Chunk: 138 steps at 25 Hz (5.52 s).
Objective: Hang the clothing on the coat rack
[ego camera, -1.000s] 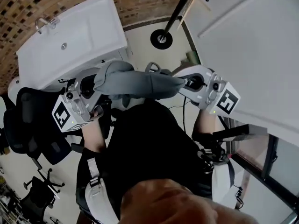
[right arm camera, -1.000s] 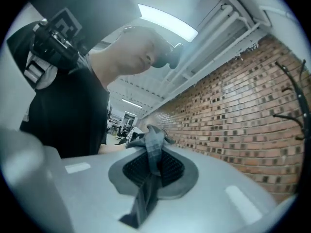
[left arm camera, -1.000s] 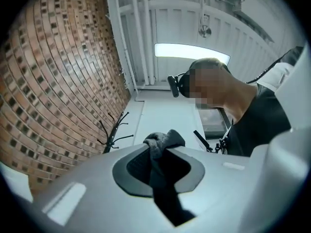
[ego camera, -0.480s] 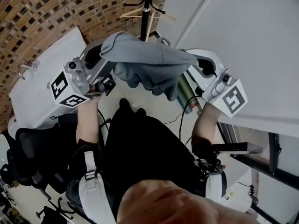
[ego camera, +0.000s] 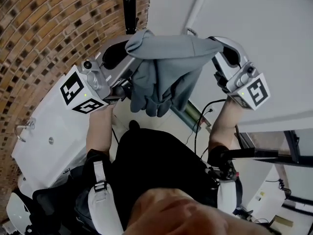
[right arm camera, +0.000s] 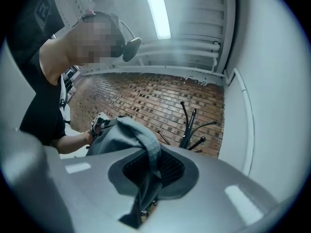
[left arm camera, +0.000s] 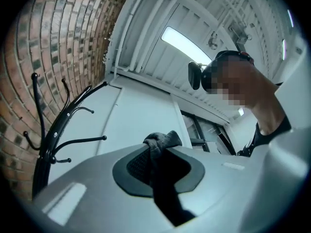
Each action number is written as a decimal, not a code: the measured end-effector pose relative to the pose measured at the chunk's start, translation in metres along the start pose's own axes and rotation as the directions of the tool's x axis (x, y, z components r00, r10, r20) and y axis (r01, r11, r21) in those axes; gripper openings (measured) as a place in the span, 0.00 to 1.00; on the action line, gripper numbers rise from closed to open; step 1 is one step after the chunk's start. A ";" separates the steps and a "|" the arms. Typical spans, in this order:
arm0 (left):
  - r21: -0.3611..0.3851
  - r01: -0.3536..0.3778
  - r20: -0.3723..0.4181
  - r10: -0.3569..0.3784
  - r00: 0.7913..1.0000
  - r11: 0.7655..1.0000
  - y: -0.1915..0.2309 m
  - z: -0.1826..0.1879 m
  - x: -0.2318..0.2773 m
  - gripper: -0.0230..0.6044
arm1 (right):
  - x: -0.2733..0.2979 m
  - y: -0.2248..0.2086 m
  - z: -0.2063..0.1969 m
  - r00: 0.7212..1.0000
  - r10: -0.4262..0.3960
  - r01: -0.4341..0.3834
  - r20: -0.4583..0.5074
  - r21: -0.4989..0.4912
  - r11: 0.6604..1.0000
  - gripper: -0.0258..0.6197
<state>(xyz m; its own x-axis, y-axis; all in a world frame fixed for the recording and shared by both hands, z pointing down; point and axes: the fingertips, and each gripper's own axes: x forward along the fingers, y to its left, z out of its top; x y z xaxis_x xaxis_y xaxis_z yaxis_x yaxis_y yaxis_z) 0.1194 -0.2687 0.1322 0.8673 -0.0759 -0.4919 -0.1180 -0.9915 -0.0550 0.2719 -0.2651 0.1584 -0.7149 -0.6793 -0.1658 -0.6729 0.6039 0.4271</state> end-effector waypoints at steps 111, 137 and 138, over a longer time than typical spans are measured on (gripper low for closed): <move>0.322 -0.646 0.131 0.643 0.755 0.692 0.129 -0.090 -0.008 0.04 | 0.087 -0.196 -0.202 0.940 -0.064 -0.139 0.336 0.547 0.826 0.33; 0.100 -0.387 0.173 0.367 0.914 0.917 -0.035 -0.078 -0.147 0.04 | 0.056 0.163 -0.098 0.996 0.058 -0.036 -0.071 0.274 0.961 0.04; 0.096 -0.377 0.184 0.356 0.916 0.921 -0.038 -0.075 -0.146 0.04 | 0.055 0.163 -0.094 0.997 0.055 -0.037 -0.060 0.262 0.964 0.04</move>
<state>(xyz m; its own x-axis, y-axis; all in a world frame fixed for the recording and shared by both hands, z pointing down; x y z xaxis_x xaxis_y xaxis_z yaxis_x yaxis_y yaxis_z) 0.0334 -0.2276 0.2719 0.6641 -0.4027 -0.6299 -0.4820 -0.8747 0.0509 0.1403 -0.2433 0.3025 -0.7379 -0.6691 -0.0882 -0.6722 0.7168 0.1853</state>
